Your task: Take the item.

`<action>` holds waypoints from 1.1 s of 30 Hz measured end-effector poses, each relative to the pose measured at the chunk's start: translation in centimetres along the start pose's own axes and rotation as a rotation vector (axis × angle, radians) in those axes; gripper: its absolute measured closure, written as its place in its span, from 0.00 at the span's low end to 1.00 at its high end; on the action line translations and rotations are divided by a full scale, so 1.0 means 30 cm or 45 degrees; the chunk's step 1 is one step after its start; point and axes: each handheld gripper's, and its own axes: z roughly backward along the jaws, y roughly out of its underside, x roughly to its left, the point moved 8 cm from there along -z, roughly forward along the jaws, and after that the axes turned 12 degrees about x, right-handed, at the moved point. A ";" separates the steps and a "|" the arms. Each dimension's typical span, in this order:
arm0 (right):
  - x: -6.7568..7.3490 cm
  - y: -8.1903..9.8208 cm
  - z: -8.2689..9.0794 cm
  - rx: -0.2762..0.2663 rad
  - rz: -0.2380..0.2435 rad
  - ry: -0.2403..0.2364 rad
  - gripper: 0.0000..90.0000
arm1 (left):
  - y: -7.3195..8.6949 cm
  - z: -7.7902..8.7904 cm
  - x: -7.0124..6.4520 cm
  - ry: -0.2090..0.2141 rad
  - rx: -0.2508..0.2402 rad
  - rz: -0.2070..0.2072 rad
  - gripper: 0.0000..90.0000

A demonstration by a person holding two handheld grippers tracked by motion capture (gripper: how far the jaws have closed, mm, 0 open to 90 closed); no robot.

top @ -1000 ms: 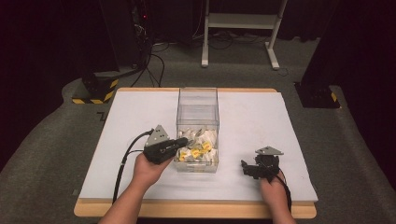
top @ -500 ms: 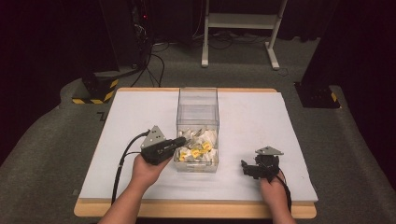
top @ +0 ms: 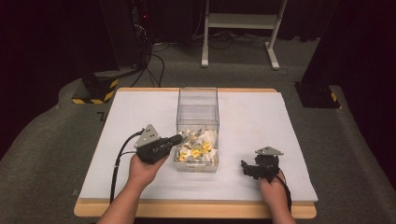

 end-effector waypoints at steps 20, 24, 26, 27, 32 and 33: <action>0.000 0.000 0.000 0.000 0.000 -0.001 0.13 | 0.013 0.060 0.063 -0.063 -0.039 0.046 0.97; 0.000 0.000 0.000 0.000 0.002 0.000 0.13 | 0.023 0.082 0.085 -0.081 -0.047 0.061 0.97; 0.000 0.000 0.000 0.000 0.002 0.000 0.13 | 0.027 0.092 0.095 -0.092 -0.052 0.068 0.97; 0.000 0.000 0.000 0.000 0.002 0.000 0.13 | 0.027 0.092 0.095 -0.092 -0.052 0.068 0.97; 0.000 0.000 0.000 0.000 0.000 -0.001 0.13 | 0.043 0.114 0.119 -0.117 -0.055 0.080 0.97; 0.000 0.000 0.000 0.000 0.002 -0.001 0.13 | 0.046 0.118 0.124 -0.121 -0.055 0.080 0.97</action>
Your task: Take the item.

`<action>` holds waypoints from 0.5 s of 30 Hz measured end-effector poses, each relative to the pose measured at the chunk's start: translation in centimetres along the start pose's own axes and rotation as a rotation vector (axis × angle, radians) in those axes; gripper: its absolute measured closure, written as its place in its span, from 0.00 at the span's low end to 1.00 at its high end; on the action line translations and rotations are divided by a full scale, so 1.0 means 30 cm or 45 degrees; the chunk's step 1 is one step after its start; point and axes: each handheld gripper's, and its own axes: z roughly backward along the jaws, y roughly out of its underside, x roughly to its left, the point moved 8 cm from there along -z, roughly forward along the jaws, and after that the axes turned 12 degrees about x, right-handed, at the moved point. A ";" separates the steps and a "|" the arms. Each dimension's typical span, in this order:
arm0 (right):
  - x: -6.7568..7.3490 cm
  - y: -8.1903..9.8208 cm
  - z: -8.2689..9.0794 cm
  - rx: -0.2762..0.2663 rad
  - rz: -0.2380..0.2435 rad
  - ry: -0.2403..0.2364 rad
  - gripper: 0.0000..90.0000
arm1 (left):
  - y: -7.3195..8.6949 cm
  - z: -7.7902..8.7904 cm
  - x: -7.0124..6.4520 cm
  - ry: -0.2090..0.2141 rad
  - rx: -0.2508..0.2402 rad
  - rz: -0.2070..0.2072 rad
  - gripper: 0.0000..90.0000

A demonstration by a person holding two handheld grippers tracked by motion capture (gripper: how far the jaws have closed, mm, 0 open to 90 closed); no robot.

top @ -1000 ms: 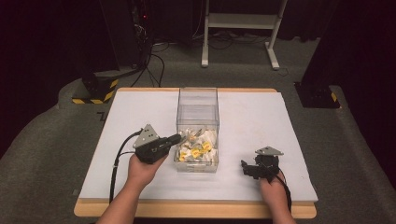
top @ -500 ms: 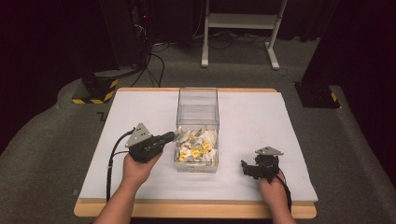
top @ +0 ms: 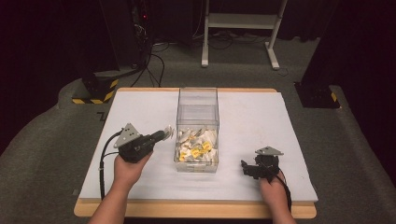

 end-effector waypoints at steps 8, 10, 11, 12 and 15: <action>0.000 0.000 0.000 -0.001 0.000 0.001 0.13 | 0.024 0.029 0.037 -0.027 -0.001 0.027 0.97; 0.000 0.000 0.000 0.000 0.000 0.000 0.13 | 0.029 0.035 0.046 -0.036 -0.001 0.033 0.97; 0.000 0.000 0.000 0.000 0.000 0.001 0.13 | 0.035 0.043 0.055 -0.045 0.001 0.038 0.97; 0.000 0.000 0.000 0.000 0.000 0.001 0.13 | 0.035 0.043 0.055 -0.045 0.001 0.038 0.97; 0.000 0.000 0.000 0.000 0.000 0.001 0.13 | 0.046 0.054 0.070 -0.060 0.007 0.043 0.97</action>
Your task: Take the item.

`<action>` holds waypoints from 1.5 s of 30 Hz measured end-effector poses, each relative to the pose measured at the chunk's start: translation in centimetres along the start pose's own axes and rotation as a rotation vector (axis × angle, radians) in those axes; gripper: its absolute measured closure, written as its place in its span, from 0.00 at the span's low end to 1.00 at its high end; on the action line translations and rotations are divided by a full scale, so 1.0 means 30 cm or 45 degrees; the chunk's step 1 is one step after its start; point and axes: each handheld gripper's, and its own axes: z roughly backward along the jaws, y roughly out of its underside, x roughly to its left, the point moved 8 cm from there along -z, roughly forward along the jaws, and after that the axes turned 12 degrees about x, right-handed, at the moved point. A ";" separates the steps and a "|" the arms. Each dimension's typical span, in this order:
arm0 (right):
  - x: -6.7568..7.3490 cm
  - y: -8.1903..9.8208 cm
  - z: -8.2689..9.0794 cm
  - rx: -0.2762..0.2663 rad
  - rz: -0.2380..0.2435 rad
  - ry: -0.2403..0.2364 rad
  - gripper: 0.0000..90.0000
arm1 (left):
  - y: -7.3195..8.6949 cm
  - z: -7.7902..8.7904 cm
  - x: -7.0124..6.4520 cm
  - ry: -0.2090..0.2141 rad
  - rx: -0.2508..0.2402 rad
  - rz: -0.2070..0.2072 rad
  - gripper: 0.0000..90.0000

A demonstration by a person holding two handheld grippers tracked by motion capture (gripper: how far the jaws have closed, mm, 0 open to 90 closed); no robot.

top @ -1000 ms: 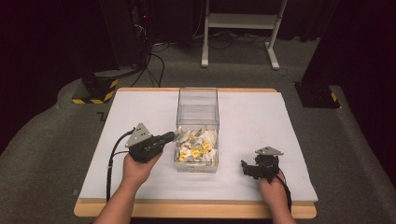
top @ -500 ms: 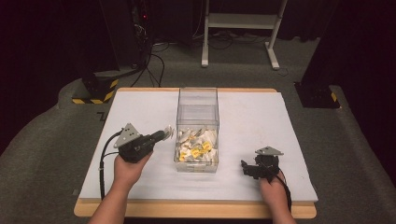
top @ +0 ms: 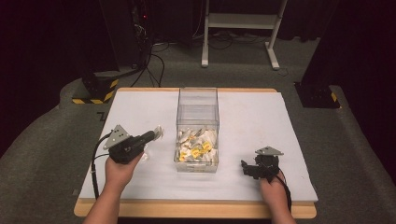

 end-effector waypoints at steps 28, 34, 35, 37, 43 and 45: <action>0.000 0.000 0.000 0.000 0.000 0.000 0.13 | 0.139 0.097 0.129 -0.097 0.030 0.100 0.97; 0.001 0.000 0.000 -0.001 -0.001 -0.001 0.13 | 0.171 0.105 0.144 -0.108 0.043 0.117 0.97; 0.000 0.000 0.000 -0.001 0.000 -0.001 0.13 | 0.175 0.105 0.145 -0.109 0.045 0.117 0.97; 0.000 0.000 0.000 -0.001 0.000 -0.001 0.13 | 0.183 0.103 0.145 -0.111 0.054 0.115 0.97; 0.000 0.000 0.000 -0.001 0.000 -0.001 0.13 | 0.200 0.098 0.149 -0.116 0.060 0.127 0.97; 0.000 0.000 0.000 -0.002 0.000 -0.001 0.13 | 0.202 0.094 0.152 -0.118 0.063 0.130 0.97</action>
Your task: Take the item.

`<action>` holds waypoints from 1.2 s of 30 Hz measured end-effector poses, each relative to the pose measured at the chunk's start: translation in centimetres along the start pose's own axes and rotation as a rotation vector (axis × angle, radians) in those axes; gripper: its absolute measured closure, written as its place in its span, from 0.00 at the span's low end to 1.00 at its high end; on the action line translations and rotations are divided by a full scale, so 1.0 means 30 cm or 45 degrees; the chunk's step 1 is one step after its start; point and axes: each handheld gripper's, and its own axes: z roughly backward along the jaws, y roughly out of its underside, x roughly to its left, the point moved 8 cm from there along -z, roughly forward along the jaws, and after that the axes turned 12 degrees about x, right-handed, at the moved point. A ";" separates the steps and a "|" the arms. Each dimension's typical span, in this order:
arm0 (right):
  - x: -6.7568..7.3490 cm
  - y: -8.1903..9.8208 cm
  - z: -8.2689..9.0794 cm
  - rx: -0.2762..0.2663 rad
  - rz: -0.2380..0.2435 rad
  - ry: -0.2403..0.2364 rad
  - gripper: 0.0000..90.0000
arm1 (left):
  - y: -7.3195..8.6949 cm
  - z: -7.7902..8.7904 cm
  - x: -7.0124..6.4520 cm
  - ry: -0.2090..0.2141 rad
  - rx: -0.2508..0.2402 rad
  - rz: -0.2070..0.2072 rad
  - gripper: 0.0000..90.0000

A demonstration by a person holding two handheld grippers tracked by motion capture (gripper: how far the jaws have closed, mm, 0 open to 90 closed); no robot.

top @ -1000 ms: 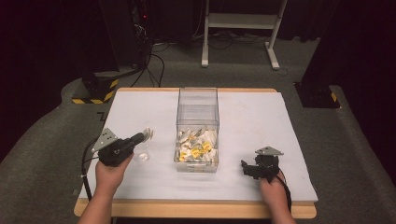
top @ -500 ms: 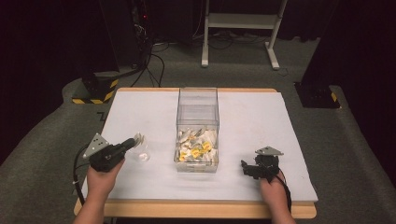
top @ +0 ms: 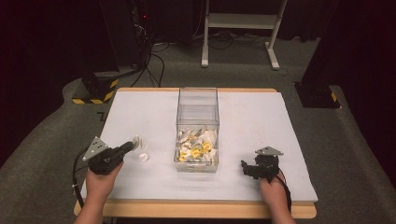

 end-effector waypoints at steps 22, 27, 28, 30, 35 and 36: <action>0.000 0.000 0.000 0.000 -0.001 0.000 0.13 | 0.023 0.031 0.026 -0.056 0.035 -0.017 0.53; 0.001 0.000 0.000 0.000 -0.001 0.000 0.13 | 0.068 0.035 0.051 -0.080 0.055 0.001 0.51; 0.001 0.000 0.000 0.001 -0.002 0.000 0.13 | 0.076 0.034 0.055 -0.083 0.060 0.003 0.50; 0.001 0.000 0.000 0.000 -0.002 0.000 0.13 | 0.099 0.030 0.064 -0.083 0.071 0.020 0.50; 0.001 0.000 0.000 -0.001 -0.001 0.002 0.13 | 0.172 0.010 0.091 -0.110 0.140 0.036 0.49; 0.001 0.001 0.001 0.000 -0.004 0.001 0.13 | 0.182 0.006 0.095 -0.119 0.154 0.032 0.48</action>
